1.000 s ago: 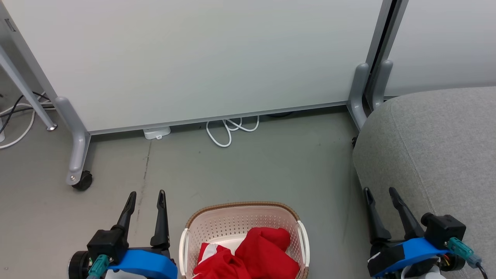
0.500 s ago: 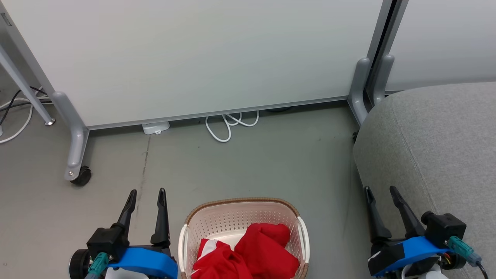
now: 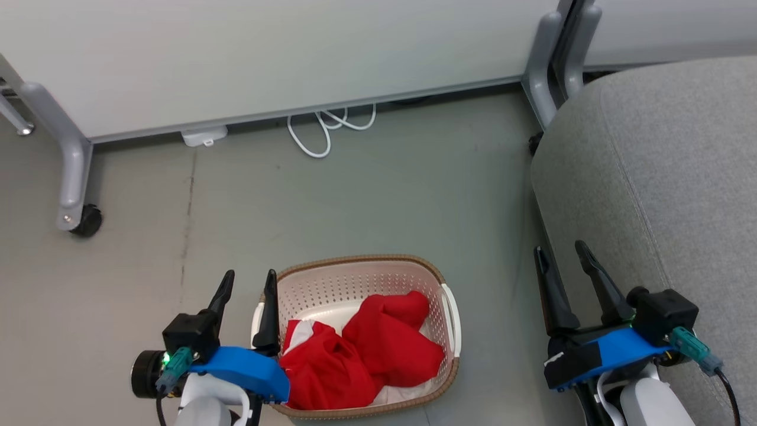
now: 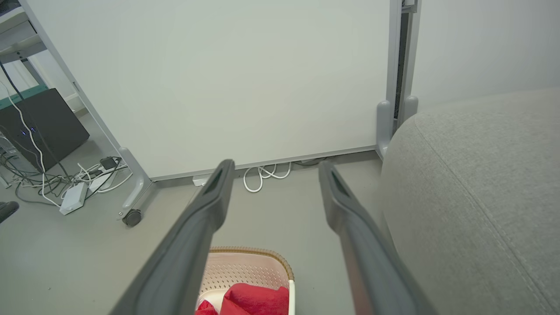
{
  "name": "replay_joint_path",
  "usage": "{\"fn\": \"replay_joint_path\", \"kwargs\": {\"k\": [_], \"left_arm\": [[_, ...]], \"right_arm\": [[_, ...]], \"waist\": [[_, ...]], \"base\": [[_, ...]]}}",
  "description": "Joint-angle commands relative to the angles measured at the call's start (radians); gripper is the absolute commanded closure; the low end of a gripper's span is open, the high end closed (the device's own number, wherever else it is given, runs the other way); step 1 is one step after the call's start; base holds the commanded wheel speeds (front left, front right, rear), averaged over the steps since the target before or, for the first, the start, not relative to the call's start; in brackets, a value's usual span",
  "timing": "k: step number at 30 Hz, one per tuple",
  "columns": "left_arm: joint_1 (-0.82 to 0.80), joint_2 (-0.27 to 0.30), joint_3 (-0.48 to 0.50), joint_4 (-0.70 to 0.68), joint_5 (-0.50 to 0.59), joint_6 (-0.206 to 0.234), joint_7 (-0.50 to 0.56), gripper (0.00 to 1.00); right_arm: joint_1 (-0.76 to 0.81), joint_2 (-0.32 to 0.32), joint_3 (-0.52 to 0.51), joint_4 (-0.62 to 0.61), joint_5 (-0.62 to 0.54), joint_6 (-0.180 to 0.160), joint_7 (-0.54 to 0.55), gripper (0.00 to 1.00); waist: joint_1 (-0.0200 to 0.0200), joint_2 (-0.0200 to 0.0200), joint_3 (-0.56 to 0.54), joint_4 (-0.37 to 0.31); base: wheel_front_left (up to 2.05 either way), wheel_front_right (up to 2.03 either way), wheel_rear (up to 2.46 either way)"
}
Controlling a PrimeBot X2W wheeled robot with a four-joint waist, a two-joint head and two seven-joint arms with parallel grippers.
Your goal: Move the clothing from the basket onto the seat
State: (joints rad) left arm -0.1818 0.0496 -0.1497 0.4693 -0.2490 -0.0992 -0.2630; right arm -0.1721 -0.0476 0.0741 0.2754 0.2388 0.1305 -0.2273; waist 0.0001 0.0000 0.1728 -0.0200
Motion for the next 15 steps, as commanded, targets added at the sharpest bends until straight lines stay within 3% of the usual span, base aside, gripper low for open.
{"fn": "replay_joint_path", "kwargs": {"k": [1, 15], "left_arm": [[-0.027, 0.002, -0.007, 0.015, 0.010, -0.004, -0.003, 0.00], [-0.338, 0.058, -0.078, 0.400, 0.076, -0.007, 0.118, 0.00]], "right_arm": [[-0.018, -0.005, 0.006, -0.006, 0.006, 0.000, 0.000, 0.00], [-0.166, -0.004, 0.115, -0.020, 0.067, 0.000, -0.032, 0.00]], "waist": [[-0.0001, 0.0000, 0.058, -0.032], [-0.0001, 0.0000, 0.344, -0.186]], "base": [[0.00, 0.00, 0.00], [0.00, 0.00, 0.00]]}}
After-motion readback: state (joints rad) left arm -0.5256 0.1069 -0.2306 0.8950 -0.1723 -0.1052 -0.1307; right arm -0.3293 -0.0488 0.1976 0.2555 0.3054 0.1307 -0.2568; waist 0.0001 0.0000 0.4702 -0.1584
